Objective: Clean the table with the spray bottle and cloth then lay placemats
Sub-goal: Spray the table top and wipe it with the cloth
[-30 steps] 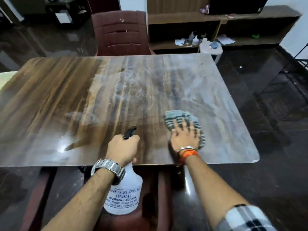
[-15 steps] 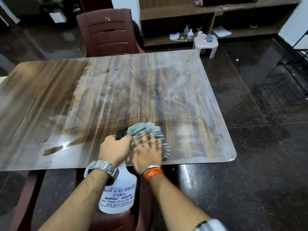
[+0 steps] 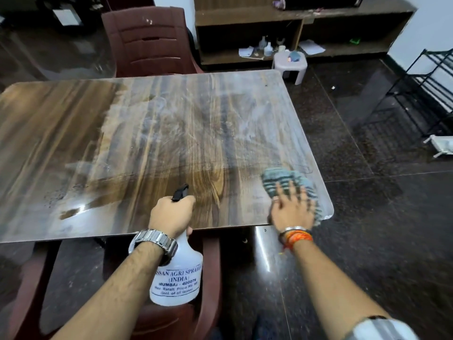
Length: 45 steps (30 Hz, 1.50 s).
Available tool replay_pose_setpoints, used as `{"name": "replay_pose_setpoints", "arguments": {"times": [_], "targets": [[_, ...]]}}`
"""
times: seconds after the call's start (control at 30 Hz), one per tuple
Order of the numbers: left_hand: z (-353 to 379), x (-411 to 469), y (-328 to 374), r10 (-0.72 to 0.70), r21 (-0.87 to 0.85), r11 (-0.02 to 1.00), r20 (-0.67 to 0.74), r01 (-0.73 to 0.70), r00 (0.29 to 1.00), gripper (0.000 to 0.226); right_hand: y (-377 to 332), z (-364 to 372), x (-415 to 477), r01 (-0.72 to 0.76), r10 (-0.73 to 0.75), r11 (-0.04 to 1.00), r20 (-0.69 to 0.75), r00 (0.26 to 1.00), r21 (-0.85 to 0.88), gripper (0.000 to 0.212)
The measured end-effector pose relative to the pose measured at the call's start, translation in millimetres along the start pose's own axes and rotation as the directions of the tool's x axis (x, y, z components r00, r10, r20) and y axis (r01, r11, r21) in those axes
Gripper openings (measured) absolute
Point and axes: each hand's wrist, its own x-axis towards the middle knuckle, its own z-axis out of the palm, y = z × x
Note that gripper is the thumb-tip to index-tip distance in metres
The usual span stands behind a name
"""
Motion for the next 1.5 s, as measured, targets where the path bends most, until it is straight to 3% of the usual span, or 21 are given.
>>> {"name": "replay_pose_setpoints", "arguments": {"times": [0.1,0.23,0.33,0.4,0.5,0.57,0.6,0.67,0.7,0.83,0.93,1.07,1.2,1.27,1.37,1.43,1.5], "targets": [[-2,-4,-2,0.001,-0.033,0.999,-0.025,-0.002,1.000,0.017,41,-15,11,-0.196,0.196,0.981,-0.002,0.981,0.002,0.051],[-12,-3,-13,-0.010,-0.059,0.998,-0.064,0.006,0.998,0.017,17,-14,4,-0.259,0.258,0.965,0.031,0.966,0.030,0.052],[-28,4,-25,-0.019,-0.087,0.996,-0.115,0.009,0.993,0.021,-43,8,-19,-0.045,0.046,0.998,0.025,0.999,-0.035,0.056],[-37,8,-31,-0.023,-0.109,0.994,-0.125,0.009,0.992,0.027,-98,27,-47,0.167,-0.167,0.986,0.073,0.983,-0.006,0.057],[-51,15,-40,-0.029,-0.117,0.993,-0.155,0.011,0.987,0.037,-187,50,-109,0.550,-0.557,0.830,0.154,0.816,0.088,0.050],[-57,17,-43,-0.028,-0.095,0.995,-0.186,0.010,0.982,0.040,-225,44,-132,0.600,-0.624,0.781,0.233,0.745,0.174,0.044],[-60,17,-43,-0.026,-0.091,0.996,-0.193,0.009,0.981,0.042,-235,41,-132,0.598,-0.625,0.781,0.257,0.737,0.182,0.046],[-62,20,-39,-0.016,-0.094,0.996,-0.190,-0.002,0.982,0.044,-238,51,-124,0.710,-0.716,0.685,0.326,0.617,0.163,0.053],[-61,22,-36,-0.007,-0.105,0.994,-0.182,-0.013,0.983,0.044,-233,56,-120,0.698,-0.722,0.685,0.325,0.611,0.209,0.059],[-52,28,-20,0.005,-0.148,0.989,-0.133,-0.025,0.991,0.034,-193,48,-61,0.477,-0.488,0.872,0.227,0.843,0.106,0.053],[-43,33,-3,0.003,-0.147,0.989,-0.114,-0.019,0.993,0.018,-134,24,10,0.241,-0.243,0.970,0.144,0.959,0.032,0.054],[-23,45,18,0.008,-0.124,0.992,-0.132,-0.025,0.991,0.014,-23,-9,85,-0.065,0.066,0.998,0.059,0.996,-0.023,0.055],[2,57,38,-0.007,-0.127,0.992,-0.139,-0.011,0.990,0.020,-3,-14,111,-0.203,0.203,0.978,-0.004,0.979,-0.051,0.053],[13,65,50,-0.012,-0.119,0.993,-0.151,-0.006,0.988,0.019,-14,-15,124,-0.197,0.198,0.979,0.018,0.980,-0.051,0.054],[27,77,67,-0.028,-0.161,0.987,-0.164,0.001,0.986,0.022,-45,-16,147,-0.045,0.050,0.997,0.083,0.995,-0.063,0.055],[41,83,82,-0.046,-0.176,0.984,-0.177,0.014,0.983,0.020,-80,-3,146,0.166,-0.151,0.981,0.143,0.978,-0.101,0.055],[51,87,98,-0.045,-0.167,0.986,-0.185,0.014,0.982,0.017,-125,13,123,0.466,-0.446,0.883,0.202,0.872,-0.057,0.056]]}}
